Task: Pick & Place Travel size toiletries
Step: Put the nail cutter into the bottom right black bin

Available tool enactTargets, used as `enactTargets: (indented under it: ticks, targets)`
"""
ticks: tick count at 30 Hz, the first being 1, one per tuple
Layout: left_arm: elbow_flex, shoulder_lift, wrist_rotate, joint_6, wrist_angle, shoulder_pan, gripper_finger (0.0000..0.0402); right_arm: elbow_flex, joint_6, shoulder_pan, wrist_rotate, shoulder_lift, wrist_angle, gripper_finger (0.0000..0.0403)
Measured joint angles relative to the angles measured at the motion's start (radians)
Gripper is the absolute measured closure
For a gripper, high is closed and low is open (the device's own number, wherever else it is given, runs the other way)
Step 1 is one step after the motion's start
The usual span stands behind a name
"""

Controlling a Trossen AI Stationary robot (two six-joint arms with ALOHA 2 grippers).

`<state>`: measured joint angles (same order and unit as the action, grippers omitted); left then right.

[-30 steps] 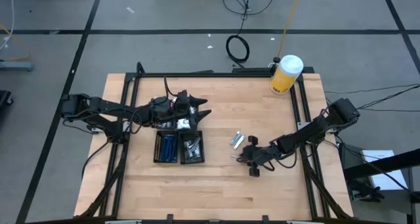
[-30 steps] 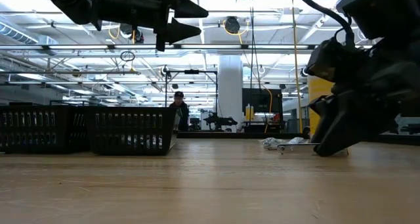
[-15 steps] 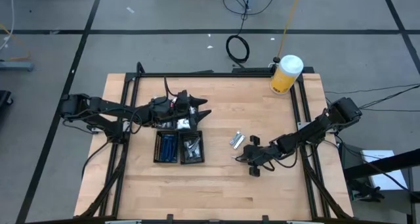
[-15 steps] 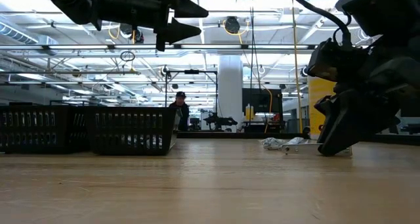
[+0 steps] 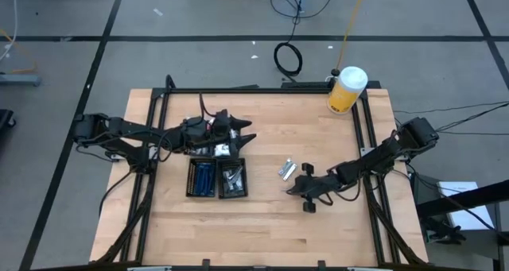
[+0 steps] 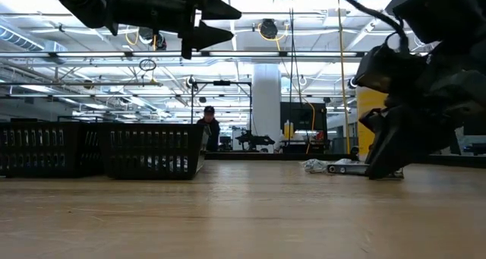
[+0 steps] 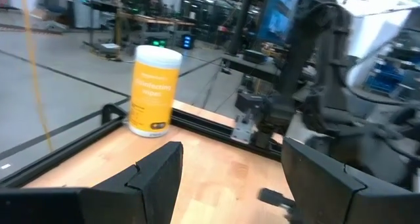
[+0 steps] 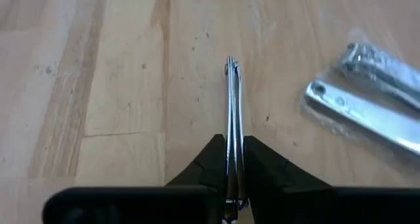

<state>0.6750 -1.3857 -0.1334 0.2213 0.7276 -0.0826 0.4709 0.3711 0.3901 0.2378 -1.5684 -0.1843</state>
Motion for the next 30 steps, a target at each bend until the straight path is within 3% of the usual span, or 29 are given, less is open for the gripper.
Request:
enactTargets:
  ticks: [3, 6, 9, 15, 20, 30]
  targets:
    - [0.0, 0.0, 0.086, -0.029, 0.0, 0.0, 0.0147, -0.006, -0.122, 0.0, 0.061, 0.037, -0.139, 0.0377]
    - [0.0, 0.0, 0.186, -0.09, 0.0, 0.009, 0.0147, -0.009, -0.288, -0.007, 0.186, 0.091, -0.281, 0.0377]
    - [-0.001, -0.002, 0.209, -0.167, 0.004, 0.031, 0.0147, -0.011, -0.436, -0.018, 0.277, 0.146, -0.497, 0.0377]
    - [-0.001, -0.002, 0.21, -0.22, 0.003, 0.08, 0.0147, -0.105, -0.544, -0.08, 0.259, 0.117, -1.038, 0.0377]
    - [-0.001, -0.034, 0.212, -0.344, -0.006, 0.137, 0.0147, -0.147, -0.507, -0.095, 0.179, 0.06, -1.251, 0.0377]
    - [0.043, -0.262, 0.211, -0.529, 0.325, 0.173, 0.0147, -0.145, -0.587, -0.034, 0.151, 0.052, -1.337, 0.0377]
